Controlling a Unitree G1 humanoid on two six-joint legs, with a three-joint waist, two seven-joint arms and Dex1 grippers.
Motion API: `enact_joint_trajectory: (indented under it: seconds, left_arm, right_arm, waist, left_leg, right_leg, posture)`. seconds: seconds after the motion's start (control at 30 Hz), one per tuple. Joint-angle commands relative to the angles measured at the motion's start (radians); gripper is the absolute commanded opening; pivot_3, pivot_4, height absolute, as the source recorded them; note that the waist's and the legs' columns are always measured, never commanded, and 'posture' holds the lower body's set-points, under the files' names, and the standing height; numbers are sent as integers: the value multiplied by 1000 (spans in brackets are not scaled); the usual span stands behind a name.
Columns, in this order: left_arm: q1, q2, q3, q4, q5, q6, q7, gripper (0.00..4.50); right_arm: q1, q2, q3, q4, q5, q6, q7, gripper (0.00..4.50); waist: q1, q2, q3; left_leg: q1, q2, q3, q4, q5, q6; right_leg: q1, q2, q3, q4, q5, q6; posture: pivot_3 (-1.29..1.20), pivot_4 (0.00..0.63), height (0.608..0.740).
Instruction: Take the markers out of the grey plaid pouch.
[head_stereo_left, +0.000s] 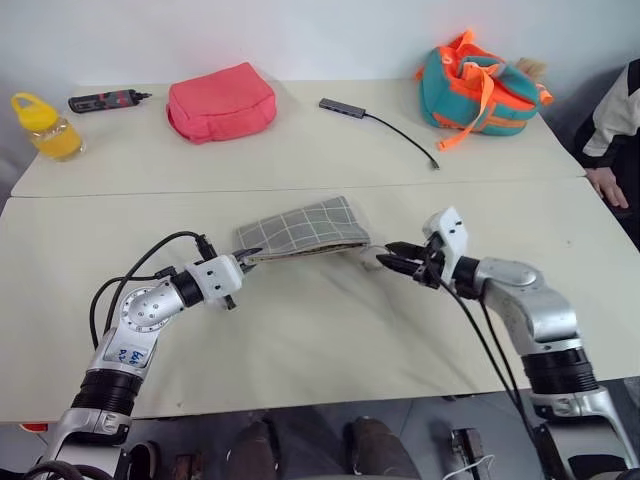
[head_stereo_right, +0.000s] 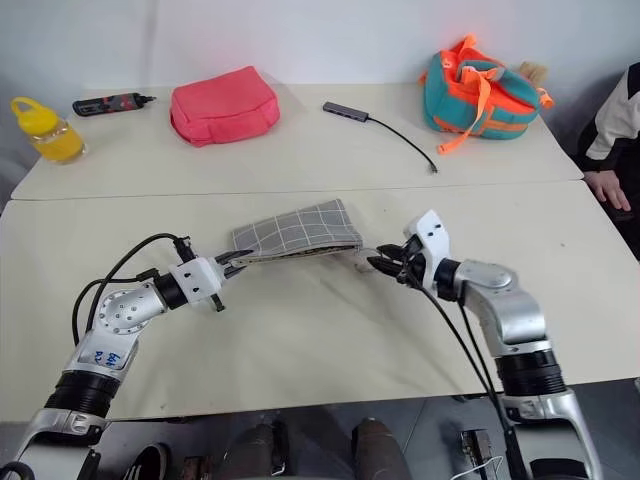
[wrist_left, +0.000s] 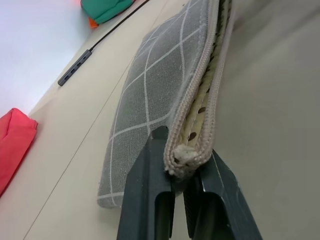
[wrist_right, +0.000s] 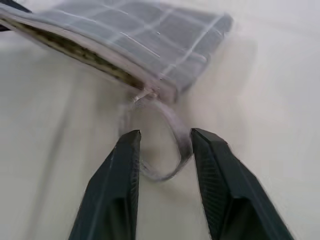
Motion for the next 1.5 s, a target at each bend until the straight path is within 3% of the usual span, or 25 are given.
enact_joint_trajectory:
  seconds: [0.03,0.13,0.33,0.4,0.63,1.03,1.17,1.27,1.4,1.5]
  left_arm:
    - [-18,0,28,-33,-47,13,-13,0]
    - [-29,-7,36,-49,-87,55,-38,0]
    - [-57,-28,35,-98,-135,141,-61,0]
    - [-61,-29,32,-113,-130,153,-65,0]
    - [-66,-35,16,-159,-103,182,-62,0]
    - [-58,-51,-4,-265,-144,292,-112,0]
    - [-61,-58,-31,-371,-265,538,-203,0]
    - [-88,-82,-11,-462,-411,776,-212,0]
    - [-131,-98,28,-541,-579,1027,-208,0]
    - [-195,-174,135,-562,-821,1304,-75,0]
  right_arm:
    - [-42,-47,-53,-1,-13,-45,11,1528]
    - [-78,-26,-39,-44,-2,-55,7,1528]
    - [-85,79,83,-221,-20,-94,5,41]
    - [-76,119,126,-249,-38,-117,-10,41]
    - [-64,99,241,-202,-198,-252,8,41]
    - [-104,56,277,-103,-357,-360,25,41]
    - [-179,-47,285,-69,-415,-425,123,41]
    - [-252,-129,287,-54,-378,-419,274,41]
    - [-339,-170,293,-21,-362,-414,390,41]
    - [-382,-189,311,-64,-323,-335,507,41]
  waist:
    - [0,0,0]
    - [-4,0,0]
    - [-5,0,0]
    - [-4,0,0]
    - [-1,0,0]
    - [-3,0,0]
    - [-3,1,1]
    - [-2,1,1]
    - [-6,1,1]
    - [-5,1,1]
  left_leg:
    - [0,0,0,0,0,0]
    - [0,0,0,0,0,0]
    - [0,2,0,0,-1,-2]
    - [0,2,-1,0,-1,-2]
    - [0,2,0,3,-2,-1]
    - [0,2,0,3,-2,-1]
    - [0,2,0,4,-2,-1]
    - [0,2,0,4,-2,-1]
    - [0,2,-1,6,-2,-1]
    - [1,3,-3,7,-2,-1]
  right_leg:
    - [0,0,0,0,0,0]
    - [0,0,0,0,0,0]
    - [-1,2,0,2,0,0]
    - [-1,2,0,2,0,0]
    - [0,1,0,2,0,0]
    - [-1,2,0,3,0,0]
    - [0,2,0,3,0,0]
    - [0,2,0,3,0,0]
    - [1,2,0,3,0,0]
    - [1,2,1,5,0,0]
  posture:
    - [0,150,740]
    - [0,150,740]
    - [0,150,740]
    - [0,150,740]
    - [0,150,740]
    - [0,150,740]
    - [0,150,740]
    - [0,150,740]
    - [0,150,740]
    - [0,150,740]
